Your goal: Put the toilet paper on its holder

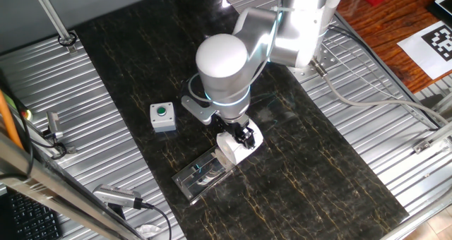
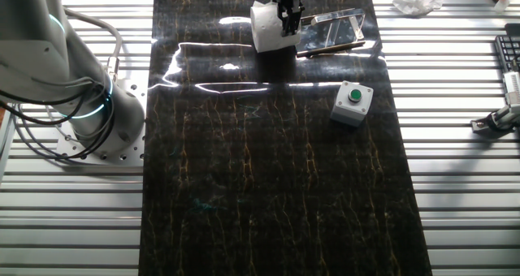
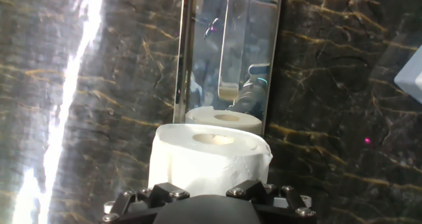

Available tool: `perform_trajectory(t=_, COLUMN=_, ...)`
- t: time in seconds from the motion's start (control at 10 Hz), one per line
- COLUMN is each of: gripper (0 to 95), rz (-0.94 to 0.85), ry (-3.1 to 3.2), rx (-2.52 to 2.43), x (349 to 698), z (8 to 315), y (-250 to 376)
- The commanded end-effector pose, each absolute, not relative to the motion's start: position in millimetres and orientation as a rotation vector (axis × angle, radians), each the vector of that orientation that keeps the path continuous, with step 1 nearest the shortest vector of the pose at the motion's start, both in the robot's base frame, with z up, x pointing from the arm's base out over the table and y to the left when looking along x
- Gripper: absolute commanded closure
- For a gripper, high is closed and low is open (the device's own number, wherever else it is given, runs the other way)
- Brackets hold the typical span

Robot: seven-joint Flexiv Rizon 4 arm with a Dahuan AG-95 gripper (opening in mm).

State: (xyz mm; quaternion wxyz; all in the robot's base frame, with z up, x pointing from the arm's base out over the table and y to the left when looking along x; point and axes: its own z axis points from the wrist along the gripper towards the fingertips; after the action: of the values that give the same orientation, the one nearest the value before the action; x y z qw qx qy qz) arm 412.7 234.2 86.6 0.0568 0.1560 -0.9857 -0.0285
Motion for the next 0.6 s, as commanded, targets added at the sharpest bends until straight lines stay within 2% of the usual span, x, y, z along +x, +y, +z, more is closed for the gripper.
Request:
perform_trajectory(t=0.1, gripper=95.0, rz=-0.086, ry=-2.987, rx=0.48, x=415.9, z=88.9, y=236.8)
perform_trajectory(t=0.6, gripper=95.0, rz=-0.08, ry=-2.981, rx=0.487, x=415.7, z=88.7, y=236.7)
